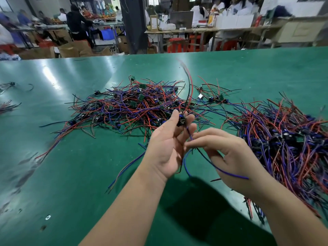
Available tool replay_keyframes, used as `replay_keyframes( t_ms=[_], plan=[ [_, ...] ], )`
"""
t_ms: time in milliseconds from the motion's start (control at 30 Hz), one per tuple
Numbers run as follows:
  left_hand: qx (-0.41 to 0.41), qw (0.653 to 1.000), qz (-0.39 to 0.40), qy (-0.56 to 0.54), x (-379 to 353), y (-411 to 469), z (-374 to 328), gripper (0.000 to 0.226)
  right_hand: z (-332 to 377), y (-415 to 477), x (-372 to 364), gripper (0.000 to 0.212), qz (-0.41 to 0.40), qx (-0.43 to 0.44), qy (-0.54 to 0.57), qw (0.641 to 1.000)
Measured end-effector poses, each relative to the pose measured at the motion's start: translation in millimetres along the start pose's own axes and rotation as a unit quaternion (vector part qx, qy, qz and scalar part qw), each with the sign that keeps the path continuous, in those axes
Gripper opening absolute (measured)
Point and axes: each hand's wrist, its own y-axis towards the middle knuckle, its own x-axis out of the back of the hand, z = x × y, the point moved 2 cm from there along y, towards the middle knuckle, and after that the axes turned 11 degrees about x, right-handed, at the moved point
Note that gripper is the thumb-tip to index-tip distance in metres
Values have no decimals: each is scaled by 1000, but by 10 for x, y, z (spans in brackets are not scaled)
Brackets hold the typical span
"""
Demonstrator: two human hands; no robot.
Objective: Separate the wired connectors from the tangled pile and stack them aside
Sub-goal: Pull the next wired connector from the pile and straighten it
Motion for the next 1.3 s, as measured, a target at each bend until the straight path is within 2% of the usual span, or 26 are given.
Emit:
replay_keyframes(
  t_ms=[67, 133, 200, 267, 367, 433, 533, 667, 833, 967, 1167, 1300],
  plan=[
    [-24, 998, -13, 53, 14, -3, -30, 23, -4, -4, 7, 53, -48, -22, -8, 999],
    [-27, 995, 6, 98, 3, -32, -39, 27, -37, -10, 46, 40, -128, -84, 15, 988],
    [-18, 987, 30, 154, -25, -69, -10, 31, -74, -14, 93, 24, -188, -149, 84, 967],
    [-14, 975, 39, 219, -44, -80, 58, 30, -97, -6, 127, 16, -202, -181, 162, 949],
    [-12, 966, 46, 255, -71, -86, 138, 26, -130, 2, 120, 13, -200, -215, 195, 936],
    [-19, 959, 48, 279, -75, -93, 141, 28, -141, -3, 116, 6, -229, -244, 258, 906],
    [-30, 948, 54, 313, -59, -114, 107, 25, -160, -16, 122, 10, -238, -273, 331, 872],
    [-25, 931, 52, 360, -37, -136, 77, 29, -176, -35, 135, 9, -227, -301, 338, 862],
    [47, 895, 99, 433, -25, -189, 113, 12, -255, -30, 296, 2, -333, -333, 329, 818],
    [81, 882, 124, 448, -48, -197, 196, 17, -309, -61, 408, 12, -394, -334, 326, 792],
    [106, 866, 137, 469, -13, -218, 183, 21, -287, -62, 504, 16, -434, -326, 298, 785],
    [115, 854, 122, 492, 13, -178, 222, 20, -294, -87, 493, 18, -428, -354, 298, 776]
  ],
)
